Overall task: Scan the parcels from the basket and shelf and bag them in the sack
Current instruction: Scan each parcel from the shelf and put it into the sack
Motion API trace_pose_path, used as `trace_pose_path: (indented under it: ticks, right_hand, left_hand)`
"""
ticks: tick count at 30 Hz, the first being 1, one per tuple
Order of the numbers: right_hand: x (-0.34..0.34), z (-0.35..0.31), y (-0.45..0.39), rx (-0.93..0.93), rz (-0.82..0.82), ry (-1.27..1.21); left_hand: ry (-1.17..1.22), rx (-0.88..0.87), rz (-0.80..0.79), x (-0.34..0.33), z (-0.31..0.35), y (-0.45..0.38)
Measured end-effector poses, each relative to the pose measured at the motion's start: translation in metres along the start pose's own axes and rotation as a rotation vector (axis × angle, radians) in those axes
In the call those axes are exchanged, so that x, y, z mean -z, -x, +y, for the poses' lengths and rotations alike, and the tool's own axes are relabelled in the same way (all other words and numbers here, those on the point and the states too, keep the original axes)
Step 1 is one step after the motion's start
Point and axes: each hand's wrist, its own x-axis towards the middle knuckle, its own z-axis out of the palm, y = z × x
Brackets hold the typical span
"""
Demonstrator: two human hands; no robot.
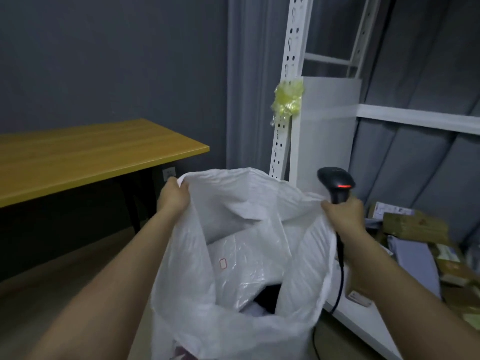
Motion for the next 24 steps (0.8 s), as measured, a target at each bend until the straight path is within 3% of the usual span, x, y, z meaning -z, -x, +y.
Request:
trace_pose_path:
  ticks: [7,12,15,18,24]
  right_hand:
    - [0.069,-0.018,0.007,0.143,0.124,-0.059]
    - [0.087,0.006,0.037,-0.039,-0.136,-0.160]
    - [0.096,0.024,0.060,-0.136,-0.183,-0.278]
    - [0.117,0.037,0.082,-0.164,-0.151,-0.315]
    - [0.196,0.090,0.115,-0.205,-0.068,-0.345]
  left_hand:
    - [0.060,-0.068,-0.023,0.017,0.005,0.033]
    - [-0.073,-0.090,-0.051,0.006,0.020,0.075]
    - [0.108,-0.182,-0.008,-0.008,0.038,0.120]
    - [0.381,-0.250,-0.211,-0.034,0.058,0.172]
    - [0.468,-0.390,-0.458,-0.120,0.110,0.267]
